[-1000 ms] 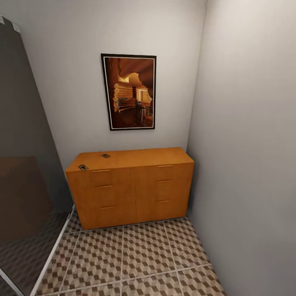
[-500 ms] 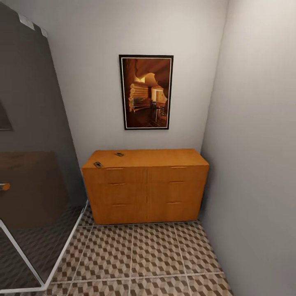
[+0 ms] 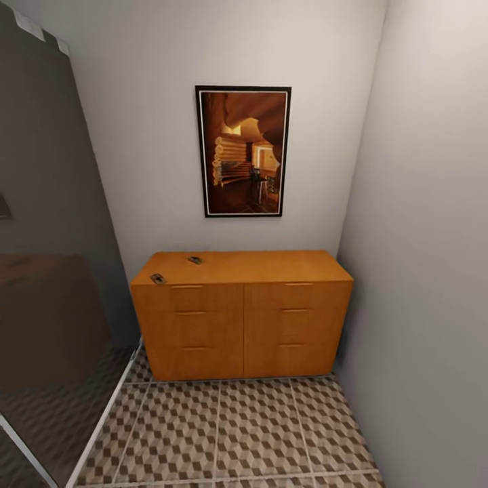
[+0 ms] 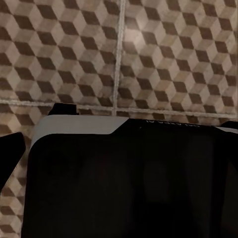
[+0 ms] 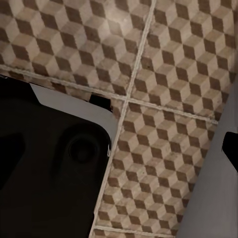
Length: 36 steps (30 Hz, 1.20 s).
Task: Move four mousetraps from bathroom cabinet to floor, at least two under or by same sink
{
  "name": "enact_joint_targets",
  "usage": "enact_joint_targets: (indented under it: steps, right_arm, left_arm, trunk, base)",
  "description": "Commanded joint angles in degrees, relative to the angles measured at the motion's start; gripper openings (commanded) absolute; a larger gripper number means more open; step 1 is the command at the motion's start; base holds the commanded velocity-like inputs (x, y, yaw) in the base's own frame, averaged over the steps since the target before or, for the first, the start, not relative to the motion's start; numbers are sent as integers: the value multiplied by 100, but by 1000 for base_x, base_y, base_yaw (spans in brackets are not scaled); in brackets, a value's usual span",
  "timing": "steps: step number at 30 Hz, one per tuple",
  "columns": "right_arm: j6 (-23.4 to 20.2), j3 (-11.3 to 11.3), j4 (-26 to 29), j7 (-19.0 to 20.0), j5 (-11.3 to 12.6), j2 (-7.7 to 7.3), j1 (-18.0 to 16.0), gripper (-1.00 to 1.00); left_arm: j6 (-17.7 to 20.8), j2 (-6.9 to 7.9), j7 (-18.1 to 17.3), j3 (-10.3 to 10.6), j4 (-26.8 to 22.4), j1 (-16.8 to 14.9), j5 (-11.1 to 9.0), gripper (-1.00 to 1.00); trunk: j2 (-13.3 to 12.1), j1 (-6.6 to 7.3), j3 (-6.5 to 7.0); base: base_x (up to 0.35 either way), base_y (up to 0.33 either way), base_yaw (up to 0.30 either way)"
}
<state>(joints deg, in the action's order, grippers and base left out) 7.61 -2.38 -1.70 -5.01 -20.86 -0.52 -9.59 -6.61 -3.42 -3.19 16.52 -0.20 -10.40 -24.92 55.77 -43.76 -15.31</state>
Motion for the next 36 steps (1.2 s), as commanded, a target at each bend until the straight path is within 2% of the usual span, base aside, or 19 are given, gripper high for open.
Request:
enact_joint_targets:
  steps: [1,28,36]
  right_arm:
    - [30,-26,-19,-26,-50,-1,-8,100]
    - [22,-26,-17,-26,-50,-1,-8,100]
    - [25,-26,-16,-26,-53,-2,-8,100]
  left_arm:
    - [-24,-1,-22,45,11,-6,-60,100]
    - [-25,-1,-24,47,11,-6,-56,100]
    - [-25,-1,-24,45,11,-6,-56,100]
  trunk:
    - [4,-4,-7]
    - [4,-4,-7]
    - [4,-4,-7]
  base:
    - [316,0,1]
    - [320,0,0]
    - [168,0,6]
